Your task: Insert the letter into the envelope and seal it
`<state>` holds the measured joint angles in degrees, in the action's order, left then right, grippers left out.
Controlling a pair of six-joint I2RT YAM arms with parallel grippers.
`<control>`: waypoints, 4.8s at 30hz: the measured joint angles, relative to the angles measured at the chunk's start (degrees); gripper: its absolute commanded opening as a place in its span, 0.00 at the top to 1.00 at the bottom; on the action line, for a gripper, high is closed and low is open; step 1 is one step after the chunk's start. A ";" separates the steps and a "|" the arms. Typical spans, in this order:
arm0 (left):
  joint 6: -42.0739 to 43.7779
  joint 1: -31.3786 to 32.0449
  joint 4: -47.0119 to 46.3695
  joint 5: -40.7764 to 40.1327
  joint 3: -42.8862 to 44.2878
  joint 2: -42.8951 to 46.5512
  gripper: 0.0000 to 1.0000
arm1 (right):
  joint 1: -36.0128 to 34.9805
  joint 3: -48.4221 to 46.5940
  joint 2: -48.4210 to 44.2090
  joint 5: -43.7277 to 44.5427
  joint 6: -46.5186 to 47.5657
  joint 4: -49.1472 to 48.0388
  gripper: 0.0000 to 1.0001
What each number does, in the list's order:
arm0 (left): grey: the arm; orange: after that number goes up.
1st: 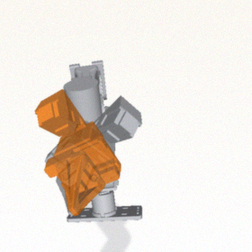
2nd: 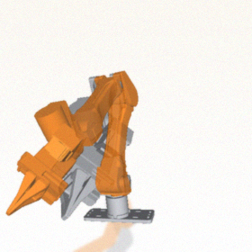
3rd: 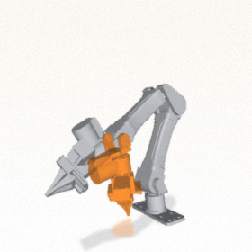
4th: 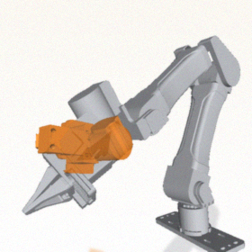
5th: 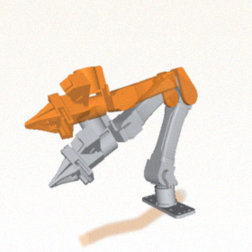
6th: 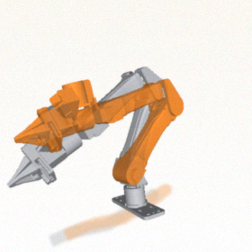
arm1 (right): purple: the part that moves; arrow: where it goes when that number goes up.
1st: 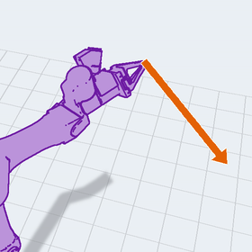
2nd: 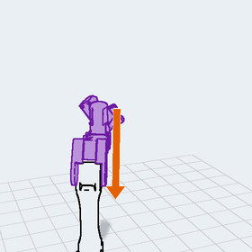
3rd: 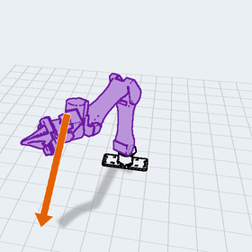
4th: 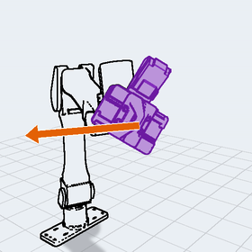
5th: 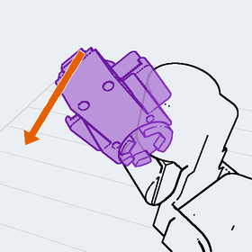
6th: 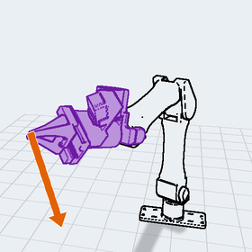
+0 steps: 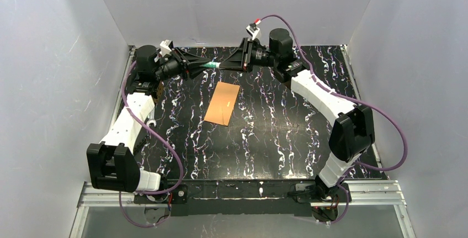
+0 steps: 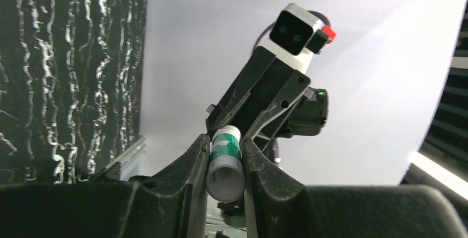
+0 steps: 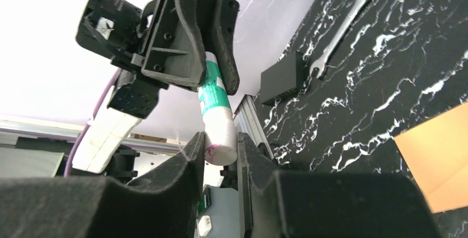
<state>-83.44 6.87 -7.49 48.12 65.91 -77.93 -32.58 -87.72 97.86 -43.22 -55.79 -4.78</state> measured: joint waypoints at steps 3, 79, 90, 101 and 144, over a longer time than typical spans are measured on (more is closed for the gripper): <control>-4.94 -0.17 -4.42 0.37 -0.98 -0.15 1.00 | 0.15 1.86 0.00 -0.02 -5.07 -6.84 0.92; 26.36 9.53 3.28 -0.31 1.29 -8.63 1.00 | 10.12 8.50 -8.46 24.92 6.91 19.76 0.31; 43.71 24.39 39.36 -6.84 17.55 -34.62 1.00 | 10.10 19.67 -8.44 43.21 19.17 41.24 0.36; 42.56 28.79 53.42 -16.87 34.67 -51.98 0.85 | 10.05 20.76 -1.95 40.46 26.34 41.27 0.47; 46.97 29.22 60.78 -58.14 21.31 16.87 0.02 | 9.68 12.92 -23.96 49.83 28.20 46.10 0.03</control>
<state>-36.47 36.10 53.30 -10.02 87.22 -61.06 -22.90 -74.81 73.91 6.61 -27.59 41.32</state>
